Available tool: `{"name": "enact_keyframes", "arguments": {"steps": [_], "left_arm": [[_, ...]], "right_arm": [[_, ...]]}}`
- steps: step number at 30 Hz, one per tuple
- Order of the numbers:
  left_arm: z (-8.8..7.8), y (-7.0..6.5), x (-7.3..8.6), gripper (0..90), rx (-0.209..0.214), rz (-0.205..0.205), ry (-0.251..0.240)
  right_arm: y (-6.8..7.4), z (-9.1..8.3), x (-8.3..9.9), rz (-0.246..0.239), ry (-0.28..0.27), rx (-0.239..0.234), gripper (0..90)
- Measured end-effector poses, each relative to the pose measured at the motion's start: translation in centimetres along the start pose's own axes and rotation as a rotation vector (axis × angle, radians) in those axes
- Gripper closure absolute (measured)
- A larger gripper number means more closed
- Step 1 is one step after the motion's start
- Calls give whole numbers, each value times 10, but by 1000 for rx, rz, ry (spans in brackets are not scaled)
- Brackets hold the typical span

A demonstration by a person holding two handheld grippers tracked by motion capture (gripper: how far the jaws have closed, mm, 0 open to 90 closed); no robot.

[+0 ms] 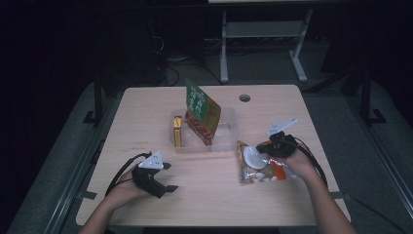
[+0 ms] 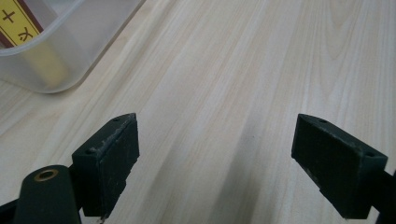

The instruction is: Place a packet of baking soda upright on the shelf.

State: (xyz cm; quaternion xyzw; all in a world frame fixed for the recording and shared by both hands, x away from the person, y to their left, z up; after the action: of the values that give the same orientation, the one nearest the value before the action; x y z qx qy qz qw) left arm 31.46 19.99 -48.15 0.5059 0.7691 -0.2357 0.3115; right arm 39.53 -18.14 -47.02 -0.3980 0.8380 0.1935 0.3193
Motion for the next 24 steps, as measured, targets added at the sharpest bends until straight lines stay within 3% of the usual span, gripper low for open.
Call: {"name": "enact_keyframes", "arguments": {"steps": [2, 4, 6, 11, 14, 19, 22, 24], "left_arm": [[0, 0, 0, 145, 0, -4, -3], [0, 0, 0, 145, 0, -3, -2], [0, 0, 0, 144, 2, -2, 0], [1, -2, 0, 145, 7, -1, 5], [1, -2, 0, 145, 8, 3, 5], [2, -3, 0, 145, 12, 7, 4], [2, -4, -1, 144, 14, 3, -2], [2, -4, -1, 145, 15, 9, 5]], "right_arm": [[-9, 2, -9, 6, -7, 42, 900], [-13, 8, -13, 32, -12, 30, 900], [-14, 17, -13, 20, 11, 44, 900], [-4, 24, -10, 3, 39, -15, 900], [7, 22, -7, 1, 45, -68, 900], [36, 22, -4, -52, 56, -131, 900], [57, 26, -7, -116, 74, -177, 900], [70, 31, -11, -187, 75, -193, 900]]}}
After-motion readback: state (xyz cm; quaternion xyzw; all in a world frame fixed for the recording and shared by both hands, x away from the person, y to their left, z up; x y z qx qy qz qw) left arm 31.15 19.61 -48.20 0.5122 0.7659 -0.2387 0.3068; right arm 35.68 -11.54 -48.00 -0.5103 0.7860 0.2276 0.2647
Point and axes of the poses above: each handheld gripper's, and its own axes: z roughly forward along the jaws, x roughly out of its underside, y roughly to its left, the point moved 5 cm from there along z, roughly forward along the jaws, and after that the axes turned 2 degrees about -y, right-handed, at the moved point
